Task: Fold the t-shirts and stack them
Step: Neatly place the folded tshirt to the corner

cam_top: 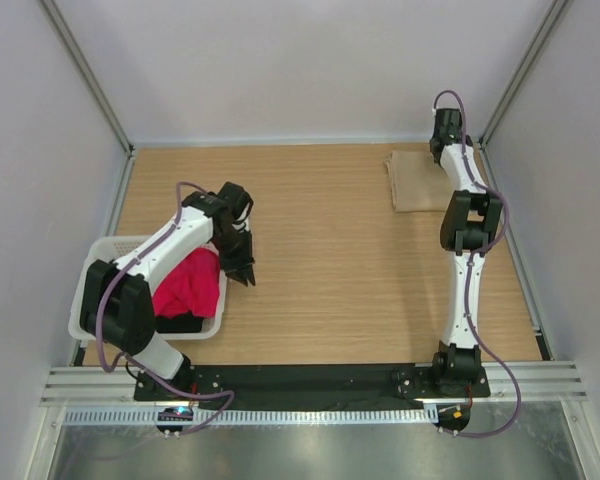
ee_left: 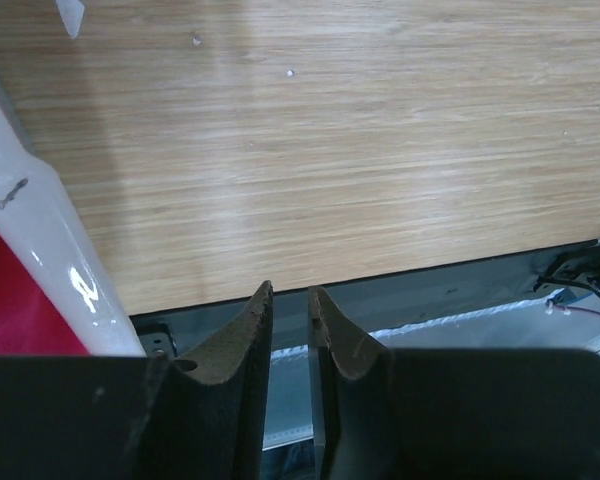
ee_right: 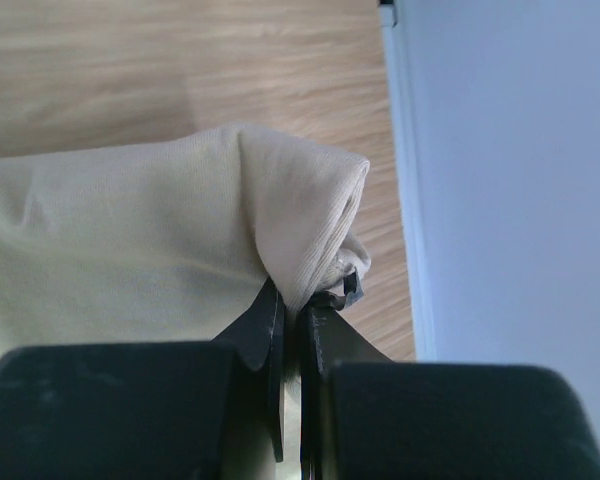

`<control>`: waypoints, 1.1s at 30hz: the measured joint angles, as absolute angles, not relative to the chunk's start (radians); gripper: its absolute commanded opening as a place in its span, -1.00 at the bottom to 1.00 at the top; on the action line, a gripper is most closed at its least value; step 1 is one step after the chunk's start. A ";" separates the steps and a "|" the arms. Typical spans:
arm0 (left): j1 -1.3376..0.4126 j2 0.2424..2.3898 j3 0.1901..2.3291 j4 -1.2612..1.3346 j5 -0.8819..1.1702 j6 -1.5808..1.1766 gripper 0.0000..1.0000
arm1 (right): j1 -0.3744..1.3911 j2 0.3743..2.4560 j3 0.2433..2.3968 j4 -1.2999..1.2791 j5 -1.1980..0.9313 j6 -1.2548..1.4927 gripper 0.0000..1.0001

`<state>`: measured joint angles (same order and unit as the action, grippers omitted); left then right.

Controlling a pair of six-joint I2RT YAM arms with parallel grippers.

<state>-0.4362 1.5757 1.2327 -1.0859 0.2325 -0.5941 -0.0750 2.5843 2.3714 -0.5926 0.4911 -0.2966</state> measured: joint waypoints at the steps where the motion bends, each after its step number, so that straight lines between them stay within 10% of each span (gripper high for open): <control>1: -0.436 1.576 1.239 -1.098 0.230 -0.595 -0.58 | -0.079 2.590 2.376 -0.572 0.497 -0.307 -0.98; 33: -0.439 1.660 1.322 -1.174 0.231 -0.620 -0.61 | -0.129 2.766 2.495 -0.287 0.566 -0.402 -0.96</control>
<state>-0.4389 1.6604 1.3220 -1.1736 0.2314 -0.6197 -0.1287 2.7659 2.4947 -0.2871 0.5663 -0.4015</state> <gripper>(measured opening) 0.198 0.078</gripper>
